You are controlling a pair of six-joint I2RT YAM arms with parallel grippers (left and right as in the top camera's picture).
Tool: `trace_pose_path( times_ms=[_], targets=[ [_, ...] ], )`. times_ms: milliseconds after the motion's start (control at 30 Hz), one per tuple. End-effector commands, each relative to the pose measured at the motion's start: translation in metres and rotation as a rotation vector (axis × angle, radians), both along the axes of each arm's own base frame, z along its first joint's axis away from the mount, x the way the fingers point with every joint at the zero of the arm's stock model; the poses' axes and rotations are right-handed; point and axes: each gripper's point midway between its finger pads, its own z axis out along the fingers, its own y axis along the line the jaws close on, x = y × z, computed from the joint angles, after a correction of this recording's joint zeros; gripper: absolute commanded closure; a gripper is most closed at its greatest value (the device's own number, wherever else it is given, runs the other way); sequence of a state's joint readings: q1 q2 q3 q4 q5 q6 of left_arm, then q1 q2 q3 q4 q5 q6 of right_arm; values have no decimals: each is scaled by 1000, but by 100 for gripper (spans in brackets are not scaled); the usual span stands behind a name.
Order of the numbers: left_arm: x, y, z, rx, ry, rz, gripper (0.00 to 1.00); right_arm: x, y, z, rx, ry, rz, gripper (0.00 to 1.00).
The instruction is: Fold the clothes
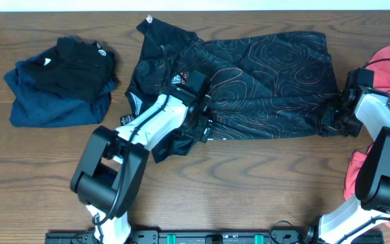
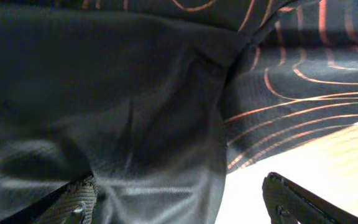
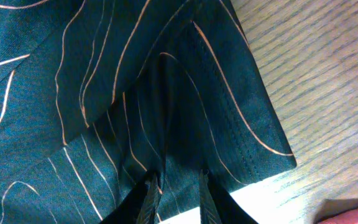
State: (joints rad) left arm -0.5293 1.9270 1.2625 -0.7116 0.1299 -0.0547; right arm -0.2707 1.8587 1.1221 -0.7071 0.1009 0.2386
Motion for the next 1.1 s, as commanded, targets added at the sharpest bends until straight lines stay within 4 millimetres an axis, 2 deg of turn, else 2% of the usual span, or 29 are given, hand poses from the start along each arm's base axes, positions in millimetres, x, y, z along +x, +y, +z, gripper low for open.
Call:
trace_pose_path(
  times_ms=[0, 67, 100, 200, 267, 300, 467, 533, 700, 967, 1067],
  targets=[
    [0, 7, -11, 50, 4, -14, 16, -1, 2, -1, 7, 1, -16, 78],
    [2, 9, -13, 60, -2, -13, 21, -2, 2, -1, 8, 2, -16, 78],
    [4, 10, -13, 70, -14, -11, 29, -2, 2, -1, 8, 3, -16, 78],
    [11, 12, -12, 85, -43, -7, 68, -2, 2, -1, 8, 3, -16, 78],
    [12, 11, -12, 81, -50, -7, 86, -2, 2, -1, 8, 3, -16, 78],
    [13, 11, -12, 80, -51, -7, 92, -2, 2, -1, 8, 3, -16, 78],
    [20, 9, -3, 69, -78, -2, 94, -2, 2, -1, 8, 3, -15, 78],
    [32, 9, 8, 66, -124, 10, 94, -2, 2, -1, 8, 3, -15, 78],
    [75, 24, 40, 111, -319, 72, 94, -2, 2, -1, 8, 4, -15, 78],
    [120, 26, 59, 49, -484, 103, 94, -2, 2, -1, 7, 4, -15, 78],
    [130, 24, 66, 27, -528, 114, 94, -2, 2, -1, 8, 5, -15, 79]
  ],
)
